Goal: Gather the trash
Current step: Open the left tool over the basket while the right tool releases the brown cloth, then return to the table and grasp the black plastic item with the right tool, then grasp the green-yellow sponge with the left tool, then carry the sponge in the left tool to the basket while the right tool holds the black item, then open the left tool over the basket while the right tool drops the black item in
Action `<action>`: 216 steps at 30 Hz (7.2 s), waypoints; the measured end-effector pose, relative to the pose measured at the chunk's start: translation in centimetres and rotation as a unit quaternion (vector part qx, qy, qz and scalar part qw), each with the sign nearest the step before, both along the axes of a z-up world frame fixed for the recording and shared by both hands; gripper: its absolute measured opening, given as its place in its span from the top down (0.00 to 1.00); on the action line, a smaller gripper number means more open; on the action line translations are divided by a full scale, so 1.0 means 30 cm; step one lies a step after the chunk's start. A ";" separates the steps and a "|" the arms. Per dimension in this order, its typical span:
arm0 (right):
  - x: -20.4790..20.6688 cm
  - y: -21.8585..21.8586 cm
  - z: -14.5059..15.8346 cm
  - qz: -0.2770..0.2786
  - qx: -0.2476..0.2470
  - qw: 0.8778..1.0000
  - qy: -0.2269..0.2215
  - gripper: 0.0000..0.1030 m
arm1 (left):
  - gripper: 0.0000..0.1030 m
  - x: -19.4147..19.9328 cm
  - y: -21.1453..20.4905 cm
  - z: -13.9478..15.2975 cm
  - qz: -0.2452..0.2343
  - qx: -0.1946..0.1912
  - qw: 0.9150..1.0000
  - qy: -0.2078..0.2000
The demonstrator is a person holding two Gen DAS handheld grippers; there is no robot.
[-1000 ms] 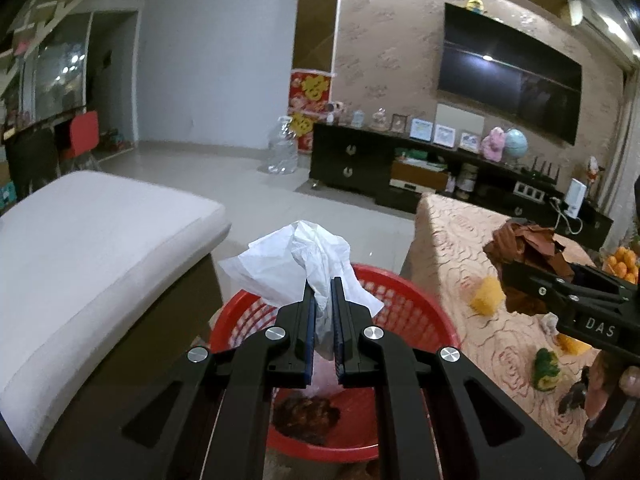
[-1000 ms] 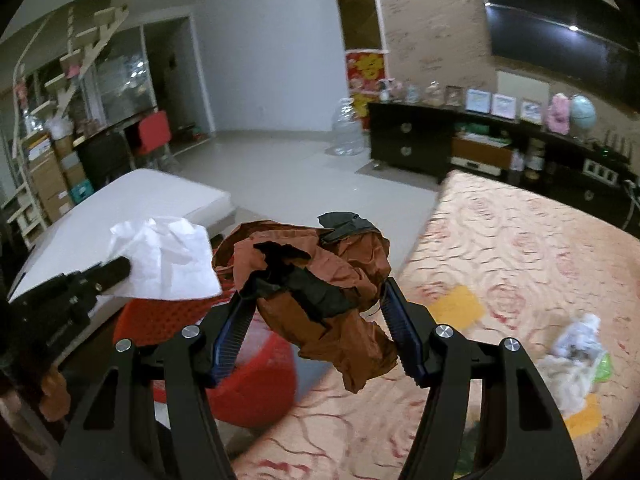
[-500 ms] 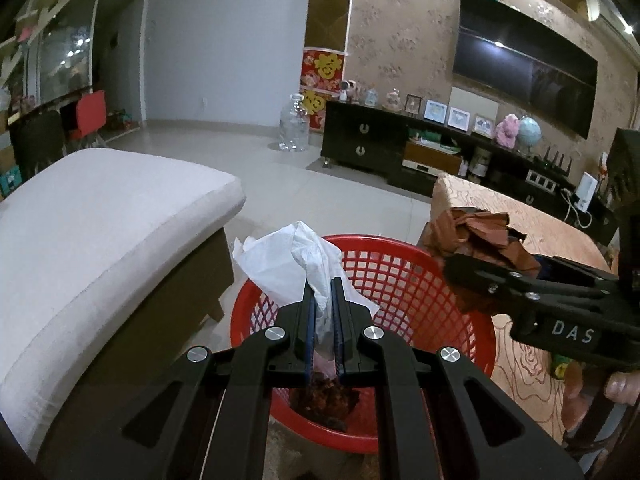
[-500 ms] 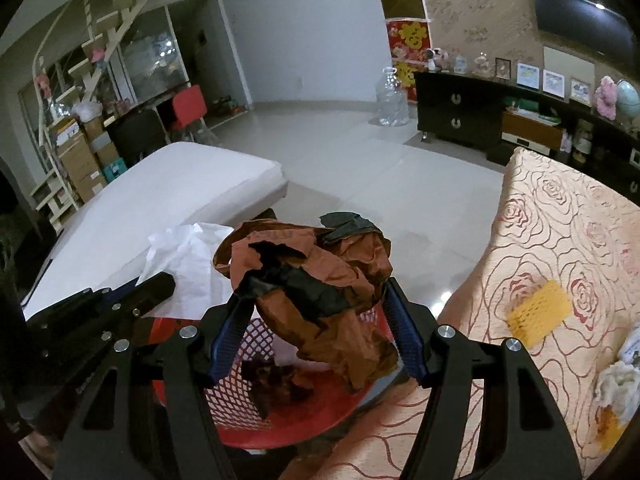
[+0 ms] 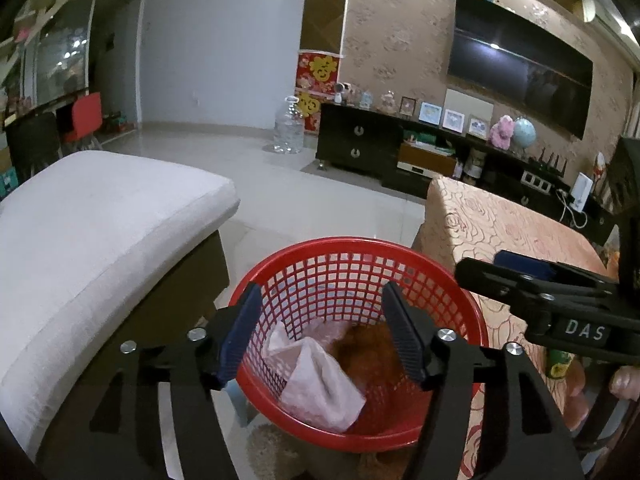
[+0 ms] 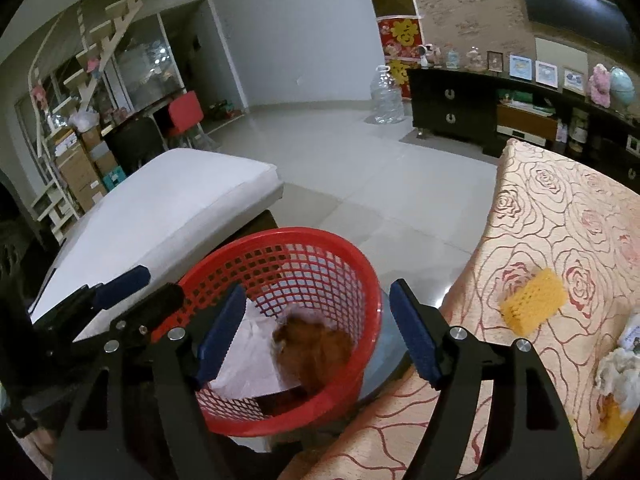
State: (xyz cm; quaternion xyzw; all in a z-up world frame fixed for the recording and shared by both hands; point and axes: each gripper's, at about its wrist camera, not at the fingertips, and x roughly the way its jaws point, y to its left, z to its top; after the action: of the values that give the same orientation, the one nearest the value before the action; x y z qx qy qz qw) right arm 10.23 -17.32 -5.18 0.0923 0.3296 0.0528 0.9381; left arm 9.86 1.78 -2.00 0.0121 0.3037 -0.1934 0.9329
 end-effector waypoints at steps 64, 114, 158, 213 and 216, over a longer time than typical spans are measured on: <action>-0.636 -0.532 -0.301 -0.221 -0.030 0.970 0.098 0.58 | 0.27 -0.231 -0.363 -0.059 -0.156 0.064 0.985 -0.044; -0.760 -0.709 -0.212 -0.317 -0.005 0.948 0.034 0.58 | 0.74 -0.362 -0.895 -0.289 -0.338 0.088 0.935 0.058; -0.357 -0.525 -0.003 -0.209 -0.062 0.975 -0.053 0.58 | 0.74 -0.052 -0.208 0.084 -0.014 0.016 0.997 -0.077; -0.063 -0.043 0.076 -0.041 0.002 0.999 -0.023 0.38 | 0.24 0.047 0.003 0.021 0.036 0.006 0.999 -0.014; -0.110 -0.088 0.071 -0.059 -0.007 0.998 -0.026 0.38 | 0.24 0.035 0.003 0.030 0.032 -0.004 0.999 -0.022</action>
State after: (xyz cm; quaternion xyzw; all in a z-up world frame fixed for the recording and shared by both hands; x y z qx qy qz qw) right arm 6.92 -19.96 -3.06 0.1038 0.2997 -0.0025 0.9484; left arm 10.93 1.86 -1.09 0.0033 0.2830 -0.1646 0.9449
